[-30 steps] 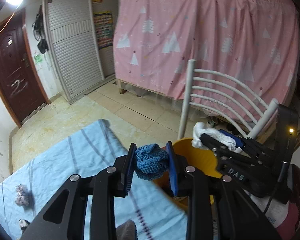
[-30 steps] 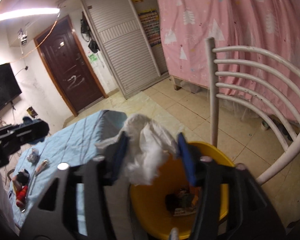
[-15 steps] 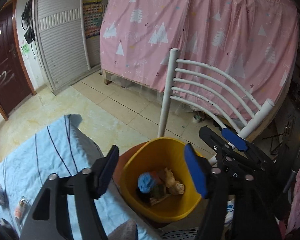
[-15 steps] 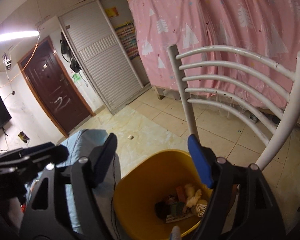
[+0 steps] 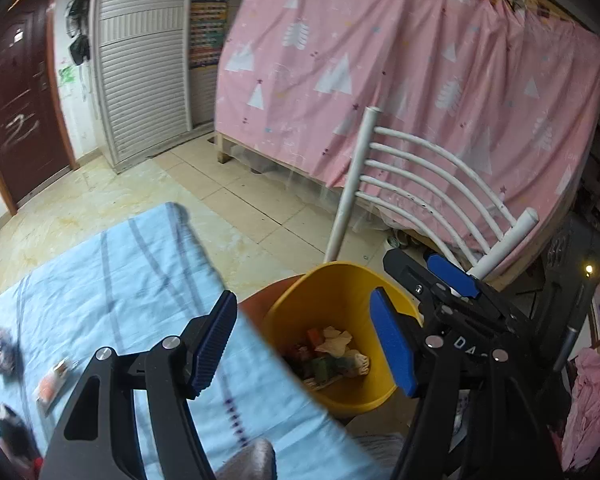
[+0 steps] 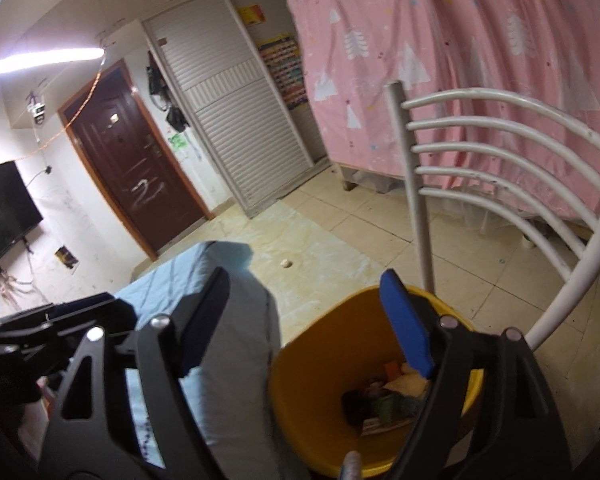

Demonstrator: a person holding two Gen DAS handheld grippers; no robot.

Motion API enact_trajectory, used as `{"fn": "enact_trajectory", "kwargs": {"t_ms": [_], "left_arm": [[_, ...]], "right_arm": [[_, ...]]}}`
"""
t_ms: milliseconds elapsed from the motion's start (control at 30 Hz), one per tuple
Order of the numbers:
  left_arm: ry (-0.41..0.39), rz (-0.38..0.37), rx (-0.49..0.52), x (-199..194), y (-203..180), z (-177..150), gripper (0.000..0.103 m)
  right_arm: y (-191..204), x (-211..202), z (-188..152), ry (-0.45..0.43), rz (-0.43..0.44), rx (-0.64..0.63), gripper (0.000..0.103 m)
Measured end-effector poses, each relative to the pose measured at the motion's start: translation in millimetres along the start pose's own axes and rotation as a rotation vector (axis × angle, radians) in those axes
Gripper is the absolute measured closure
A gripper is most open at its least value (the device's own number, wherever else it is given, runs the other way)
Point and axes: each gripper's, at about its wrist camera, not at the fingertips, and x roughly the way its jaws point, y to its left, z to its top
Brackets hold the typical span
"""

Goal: Collect trash
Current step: 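Move both tools back over the items on the bed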

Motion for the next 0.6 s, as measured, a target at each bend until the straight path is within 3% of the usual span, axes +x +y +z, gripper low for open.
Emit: {"fn": "enact_trajectory", "kwargs": {"t_ms": [600], "left_arm": [[-0.12, 0.158, -0.167, -104, 127, -57, 0.035]], "right_arm": [[144, 31, -37, 0.139, 0.162, -0.228, 0.02]]}}
